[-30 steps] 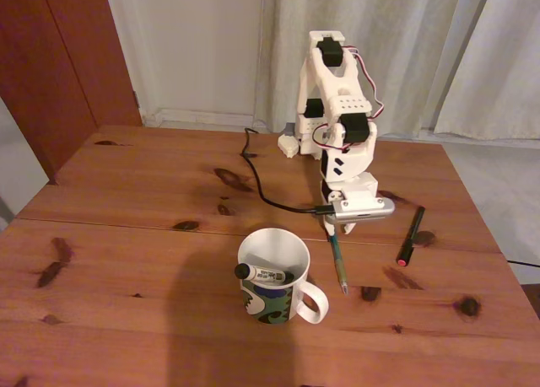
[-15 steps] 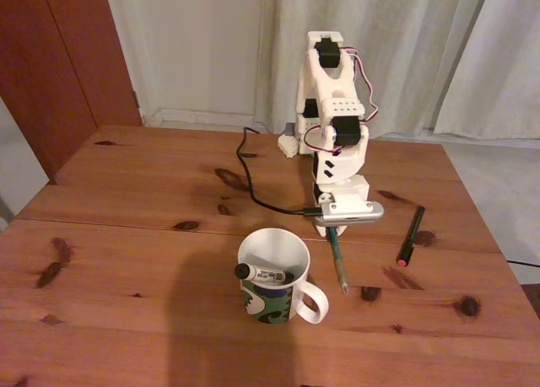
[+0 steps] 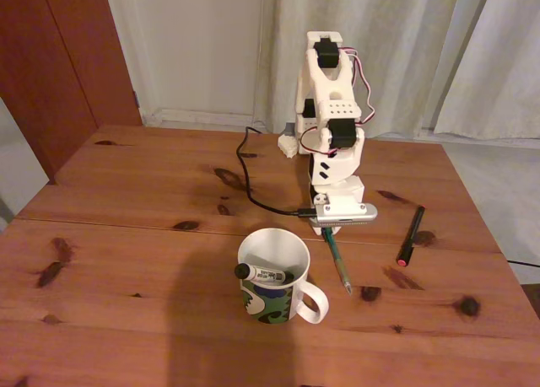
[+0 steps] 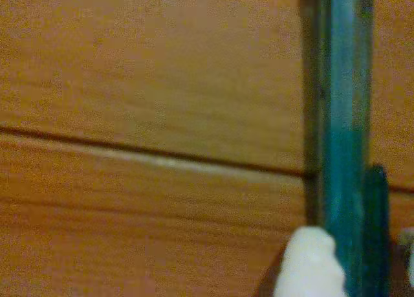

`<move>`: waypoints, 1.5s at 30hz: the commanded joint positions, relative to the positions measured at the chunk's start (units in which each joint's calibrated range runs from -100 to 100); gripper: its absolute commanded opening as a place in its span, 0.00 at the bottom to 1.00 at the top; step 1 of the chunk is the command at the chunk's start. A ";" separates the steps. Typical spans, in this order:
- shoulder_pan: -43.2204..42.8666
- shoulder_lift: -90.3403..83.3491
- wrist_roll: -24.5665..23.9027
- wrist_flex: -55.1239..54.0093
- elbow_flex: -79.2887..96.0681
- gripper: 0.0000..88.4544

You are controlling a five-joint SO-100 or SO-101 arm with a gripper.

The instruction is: Clean up the desk and place the pens and markers into the cup

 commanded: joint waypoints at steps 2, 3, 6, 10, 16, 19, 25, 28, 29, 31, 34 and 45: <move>-0.05 -0.41 0.11 -0.42 -0.38 0.12; -0.05 -0.41 0.05 -0.50 -0.38 0.12; -0.05 -0.41 0.05 -0.50 -0.38 0.09; 0.03 -0.41 0.05 -0.50 -0.38 0.03; 0.19 -0.41 -0.05 -0.50 -0.38 0.01; 0.19 -0.41 -0.05 -0.50 -0.38 0.01; 0.19 -0.66 0.26 -0.50 -0.56 0.14; 0.19 -1.07 0.26 -0.50 -0.74 0.14; 0.19 -1.07 0.32 -0.42 -0.83 0.14; 0.19 -1.07 0.37 -0.42 -1.10 0.14; 0.19 -1.07 0.42 -0.42 -2.18 0.14; -1.82 -0.41 -0.16 0.27 -7.14 0.14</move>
